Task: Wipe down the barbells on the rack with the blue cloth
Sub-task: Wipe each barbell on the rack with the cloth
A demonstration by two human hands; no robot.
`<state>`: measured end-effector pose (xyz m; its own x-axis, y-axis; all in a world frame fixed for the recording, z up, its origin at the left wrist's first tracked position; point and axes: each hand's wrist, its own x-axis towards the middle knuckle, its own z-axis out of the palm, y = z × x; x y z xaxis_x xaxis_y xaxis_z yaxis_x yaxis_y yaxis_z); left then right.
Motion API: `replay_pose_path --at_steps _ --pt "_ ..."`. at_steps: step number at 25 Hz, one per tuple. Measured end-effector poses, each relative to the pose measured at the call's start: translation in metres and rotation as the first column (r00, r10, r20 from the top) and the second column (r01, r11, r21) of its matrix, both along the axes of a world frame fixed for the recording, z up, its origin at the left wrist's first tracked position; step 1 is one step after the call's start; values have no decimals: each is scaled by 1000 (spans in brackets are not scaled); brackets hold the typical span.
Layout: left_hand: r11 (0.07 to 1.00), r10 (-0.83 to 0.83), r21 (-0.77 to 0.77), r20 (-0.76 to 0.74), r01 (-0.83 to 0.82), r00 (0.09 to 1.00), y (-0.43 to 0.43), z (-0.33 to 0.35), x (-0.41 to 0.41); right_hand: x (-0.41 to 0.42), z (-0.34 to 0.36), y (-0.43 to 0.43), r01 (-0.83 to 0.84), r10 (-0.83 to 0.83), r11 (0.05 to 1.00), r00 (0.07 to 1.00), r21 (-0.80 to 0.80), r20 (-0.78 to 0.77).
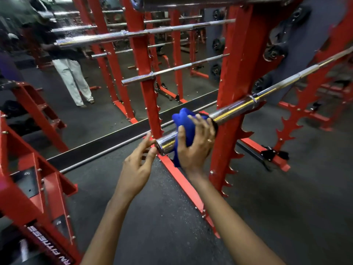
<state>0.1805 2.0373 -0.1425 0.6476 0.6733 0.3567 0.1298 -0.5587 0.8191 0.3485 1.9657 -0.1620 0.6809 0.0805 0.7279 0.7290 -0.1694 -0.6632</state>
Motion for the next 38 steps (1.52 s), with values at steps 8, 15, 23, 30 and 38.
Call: replay_pose_path --at_steps 8,15,23,30,38 --pt "987 -70 -133 152 90 986 -4 13 -3 -8 -23 -9 -110 188 973 890 -204 416" --pt "955 -94 263 -176 139 980 -23 12 25 78 8 -10 24 47 962 967 272 -251" --pt "876 143 482 -224 -18 964 -19 19 43 27 13 4 126 553 728 473 674 -686" --pt "858 179 508 -165 -73 970 -15 19 49 103 31 -13 82 101 938 864 336 -494" --pt "939 300 235 -211 -250 930 -18 37 68 154 15 -38 -29 44 998 960 58 -276"
